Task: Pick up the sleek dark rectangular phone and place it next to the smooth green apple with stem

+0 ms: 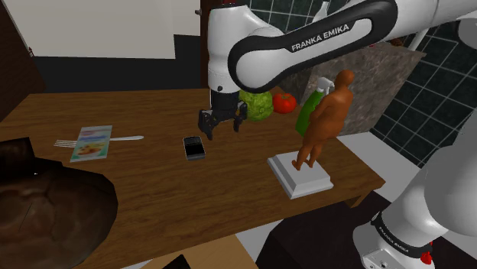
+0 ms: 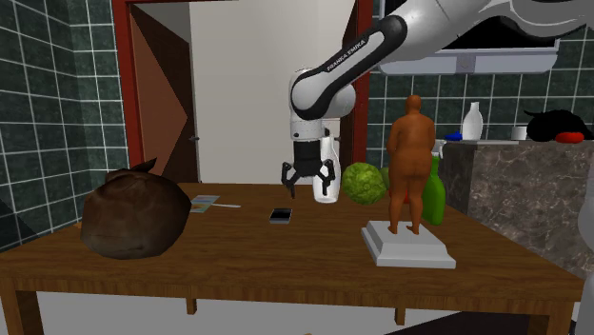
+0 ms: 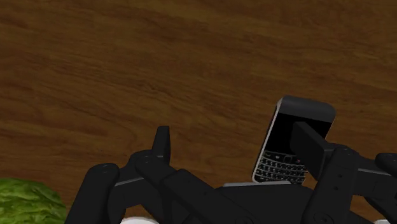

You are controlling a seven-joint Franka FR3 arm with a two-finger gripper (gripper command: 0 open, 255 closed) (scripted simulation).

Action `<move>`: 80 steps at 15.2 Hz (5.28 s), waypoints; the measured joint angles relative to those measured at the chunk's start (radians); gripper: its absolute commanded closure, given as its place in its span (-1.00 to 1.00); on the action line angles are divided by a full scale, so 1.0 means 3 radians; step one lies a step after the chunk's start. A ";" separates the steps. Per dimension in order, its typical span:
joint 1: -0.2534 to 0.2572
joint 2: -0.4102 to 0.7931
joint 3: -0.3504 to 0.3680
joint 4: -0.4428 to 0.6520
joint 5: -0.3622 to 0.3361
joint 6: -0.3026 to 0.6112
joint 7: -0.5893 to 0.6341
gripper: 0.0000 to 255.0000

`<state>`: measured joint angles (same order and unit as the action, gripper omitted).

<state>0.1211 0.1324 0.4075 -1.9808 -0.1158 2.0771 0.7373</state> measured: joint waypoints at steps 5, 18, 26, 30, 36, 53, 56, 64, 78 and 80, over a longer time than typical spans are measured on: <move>0.0246 0.0707 -0.0009 0.0728 -0.0323 -0.0094 0.0463 -1.00; 0.0392 0.1170 -0.0089 0.0968 -0.0520 0.0090 0.0682 -1.00; 0.0394 0.1170 -0.0088 0.0973 -0.0520 0.0091 0.0683 1.00; 0.0393 0.1171 -0.0087 0.0975 -0.0520 0.0090 0.0681 1.00; 0.0379 0.1101 -0.0071 0.1005 -0.0486 -0.0009 0.0655 1.00; 0.0368 0.0852 -0.0005 0.1418 -0.0347 -0.0646 0.0543 1.00; 0.0377 0.0849 0.0000 0.1558 -0.0337 -0.0787 0.0525 1.00; 0.0398 0.0815 0.0015 0.1859 -0.0312 -0.1116 0.0489 1.00; -0.0161 0.0508 -0.0188 0.1637 -0.0153 -0.1114 -0.0261 1.00; -0.0253 0.0493 -0.0233 0.1602 -0.0138 -0.1077 -0.0396 1.00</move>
<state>0.0452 0.2802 0.3377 -1.5001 -0.1572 1.7540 0.6184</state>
